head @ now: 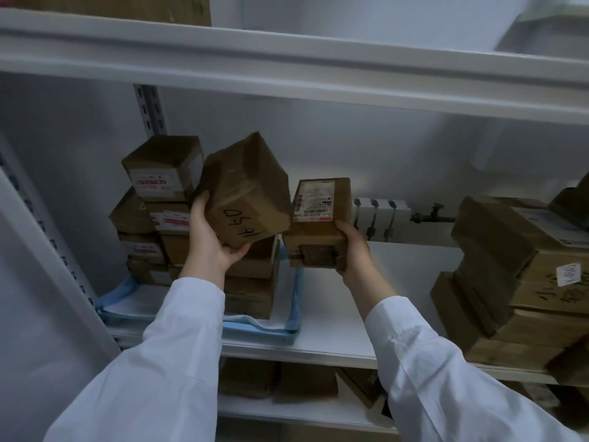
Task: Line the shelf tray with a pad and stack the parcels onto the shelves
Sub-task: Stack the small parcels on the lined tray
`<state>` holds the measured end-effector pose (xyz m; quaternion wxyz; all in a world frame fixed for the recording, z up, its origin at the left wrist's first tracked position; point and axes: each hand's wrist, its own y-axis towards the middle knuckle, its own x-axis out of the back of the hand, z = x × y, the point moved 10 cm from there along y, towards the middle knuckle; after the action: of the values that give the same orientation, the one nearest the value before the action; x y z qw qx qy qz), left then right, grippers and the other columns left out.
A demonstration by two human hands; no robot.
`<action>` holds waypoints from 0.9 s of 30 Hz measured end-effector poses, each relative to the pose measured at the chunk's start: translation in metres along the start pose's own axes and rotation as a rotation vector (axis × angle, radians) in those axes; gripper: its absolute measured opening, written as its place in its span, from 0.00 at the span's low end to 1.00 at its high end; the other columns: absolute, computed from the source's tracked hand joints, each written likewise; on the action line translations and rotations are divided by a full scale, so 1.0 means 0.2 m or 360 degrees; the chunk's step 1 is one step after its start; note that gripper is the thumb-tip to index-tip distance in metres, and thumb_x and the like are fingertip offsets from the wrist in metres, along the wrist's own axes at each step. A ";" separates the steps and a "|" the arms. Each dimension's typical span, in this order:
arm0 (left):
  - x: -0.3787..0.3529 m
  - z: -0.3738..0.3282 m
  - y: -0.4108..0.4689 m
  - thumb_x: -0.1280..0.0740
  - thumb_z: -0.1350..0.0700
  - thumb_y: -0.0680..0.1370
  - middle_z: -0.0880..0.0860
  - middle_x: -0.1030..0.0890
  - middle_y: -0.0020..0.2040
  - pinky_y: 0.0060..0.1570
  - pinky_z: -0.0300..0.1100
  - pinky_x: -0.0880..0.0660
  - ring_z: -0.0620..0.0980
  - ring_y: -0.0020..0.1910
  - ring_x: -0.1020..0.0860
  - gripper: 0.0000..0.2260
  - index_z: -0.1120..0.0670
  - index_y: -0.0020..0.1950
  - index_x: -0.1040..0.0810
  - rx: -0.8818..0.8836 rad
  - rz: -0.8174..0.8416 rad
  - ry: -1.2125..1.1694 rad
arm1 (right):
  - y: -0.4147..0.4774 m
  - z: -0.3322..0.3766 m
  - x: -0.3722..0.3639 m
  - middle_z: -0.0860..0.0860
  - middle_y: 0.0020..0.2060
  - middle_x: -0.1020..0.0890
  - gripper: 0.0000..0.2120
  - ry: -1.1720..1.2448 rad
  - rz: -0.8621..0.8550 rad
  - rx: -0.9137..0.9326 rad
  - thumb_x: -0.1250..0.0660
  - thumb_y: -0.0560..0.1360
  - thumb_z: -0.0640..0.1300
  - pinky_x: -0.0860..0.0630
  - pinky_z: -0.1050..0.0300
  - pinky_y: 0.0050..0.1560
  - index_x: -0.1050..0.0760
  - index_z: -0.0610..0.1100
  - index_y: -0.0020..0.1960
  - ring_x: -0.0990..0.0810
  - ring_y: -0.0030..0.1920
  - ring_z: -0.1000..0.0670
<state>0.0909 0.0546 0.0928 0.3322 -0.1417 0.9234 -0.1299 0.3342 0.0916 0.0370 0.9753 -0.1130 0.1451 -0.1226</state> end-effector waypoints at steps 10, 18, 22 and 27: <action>-0.13 -0.27 -0.01 0.39 0.37 0.75 0.52 0.25 0.54 0.62 0.58 0.30 0.56 0.57 0.28 0.25 0.48 0.67 0.33 -0.0183 0.0047 0.0437 | -0.02 -0.09 -0.42 0.45 0.56 0.18 0.34 -0.0060 0.0311 -0.0140 0.30 0.66 0.61 0.20 0.49 0.53 0.31 0.49 0.68 0.18 0.53 0.44; -0.10 -0.28 0.02 0.40 0.34 0.74 0.56 0.26 0.65 0.62 0.60 0.30 0.61 0.64 0.28 0.27 0.50 0.66 0.33 -0.0106 0.0012 0.0544 | -0.01 -0.21 -0.55 0.45 0.57 0.19 0.34 -0.0204 0.0285 -0.0288 0.38 0.68 0.70 0.22 0.48 0.53 0.29 0.49 0.67 0.19 0.55 0.43; -0.09 -0.31 0.04 0.41 0.34 0.75 0.57 0.27 0.67 0.61 0.60 0.28 0.62 0.65 0.29 0.31 0.52 0.71 0.37 -0.0095 -0.0047 0.0621 | 0.08 -0.28 -0.58 0.45 0.63 0.23 0.42 -0.0339 0.0246 -0.0272 0.45 0.65 0.76 0.30 0.41 0.66 0.34 0.52 0.70 0.24 0.62 0.41; -0.12 -0.37 0.06 0.45 0.33 0.76 0.57 0.25 0.64 0.58 0.58 0.26 0.62 0.61 0.26 0.26 0.51 0.63 0.33 -0.0139 -0.0061 0.0788 | 0.01 -0.25 -0.63 0.46 0.65 0.25 0.37 -0.0314 0.0267 -0.0263 0.48 0.70 0.73 0.32 0.40 0.67 0.36 0.53 0.71 0.26 0.65 0.41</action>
<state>0.0573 0.0848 0.1577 0.0868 -0.1373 0.9785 -0.1271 0.2024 0.1193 0.0228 0.9790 -0.1918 0.0669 -0.0167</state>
